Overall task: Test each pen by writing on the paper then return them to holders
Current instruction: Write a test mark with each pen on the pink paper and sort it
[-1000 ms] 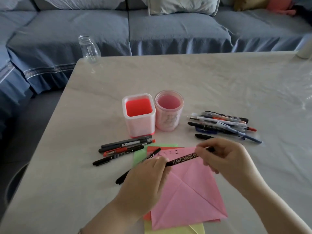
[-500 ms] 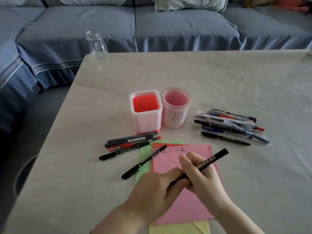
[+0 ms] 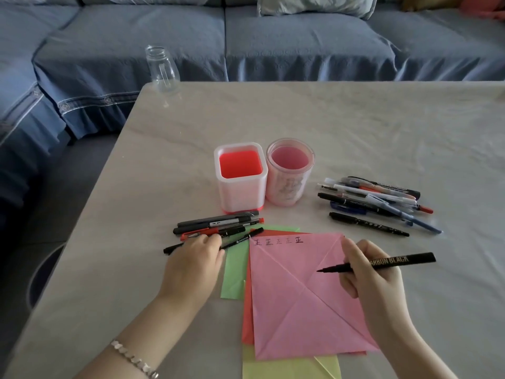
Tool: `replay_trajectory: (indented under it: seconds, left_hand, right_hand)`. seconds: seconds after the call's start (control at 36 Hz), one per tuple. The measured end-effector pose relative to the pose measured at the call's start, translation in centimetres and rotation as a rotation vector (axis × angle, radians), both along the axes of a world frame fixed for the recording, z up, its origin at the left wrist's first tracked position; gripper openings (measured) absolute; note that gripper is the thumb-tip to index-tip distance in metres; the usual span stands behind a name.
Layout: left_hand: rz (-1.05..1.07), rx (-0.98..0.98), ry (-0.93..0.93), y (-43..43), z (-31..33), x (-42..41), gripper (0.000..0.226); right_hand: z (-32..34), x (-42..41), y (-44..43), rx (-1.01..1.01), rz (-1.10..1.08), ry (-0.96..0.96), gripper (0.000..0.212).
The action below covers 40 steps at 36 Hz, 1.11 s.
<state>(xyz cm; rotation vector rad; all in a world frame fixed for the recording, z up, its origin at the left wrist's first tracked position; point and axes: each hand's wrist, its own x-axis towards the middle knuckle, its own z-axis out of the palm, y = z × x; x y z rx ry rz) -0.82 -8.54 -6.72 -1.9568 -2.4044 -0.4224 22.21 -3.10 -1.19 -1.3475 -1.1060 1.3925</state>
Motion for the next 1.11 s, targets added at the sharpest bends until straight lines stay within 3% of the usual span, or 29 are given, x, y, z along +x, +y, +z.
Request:
replay_trajectory:
  seconds: [0.17, 0.28, 0.36, 0.42, 0.5, 0.67, 0.81, 0.92, 1.11]
  left_hand:
    - [0.012, 0.133, 0.060, 0.7, -0.7, -1.5, 0.030]
    - [0.028, 0.280, -0.076, 0.2, -0.3, 0.2, 0.021]
    - [-0.104, 0.319, -0.164, -0.4, -0.6, 1.8, 0.019]
    - [-0.172, 0.311, -0.126, -0.6, -1.8, 2.1, 0.014]
    - [-0.164, 0.274, -0.070, -0.4, -3.4, 1.8, 0.030]
    - [-0.111, 0.357, 0.008, -0.8, -2.9, 3.1, 0.025]
    - [-0.300, 0.164, -0.175, -0.6, -1.5, 7.1, 0.034]
    - [-0.339, -0.022, -0.145, 0.2, -1.9, 9.2, 0.044]
    - [-0.339, -0.126, -0.109, 1.3, -3.0, 9.7, 0.052]
  right_hand:
    - [0.1, 0.5, 0.2, 0.025, -0.020, -0.026, 0.041]
    - [0.0, 0.7, 0.3, 0.030, -0.026, -0.019, 0.043]
    - [-0.1, 1.0, 0.4, 0.029, -0.028, -0.031, 0.045]
    - [-0.2, 1.2, 0.4, 0.026, -0.028, -0.037, 0.043]
    - [-0.2, 1.3, 0.3, 0.016, -0.035, -0.030, 0.041]
    - [-0.4, 2.0, 0.3, 0.002, -0.055, -0.040, 0.043]
    - [-0.6, 2.3, 0.7, 0.017, -0.086, -0.084, 0.042]
    - [-0.9, 2.3, 1.1, 0.035, -0.143, -0.093, 0.037]
    - [-1.7, 2.7, 2.4, 0.104, -0.165, -0.080, 0.030]
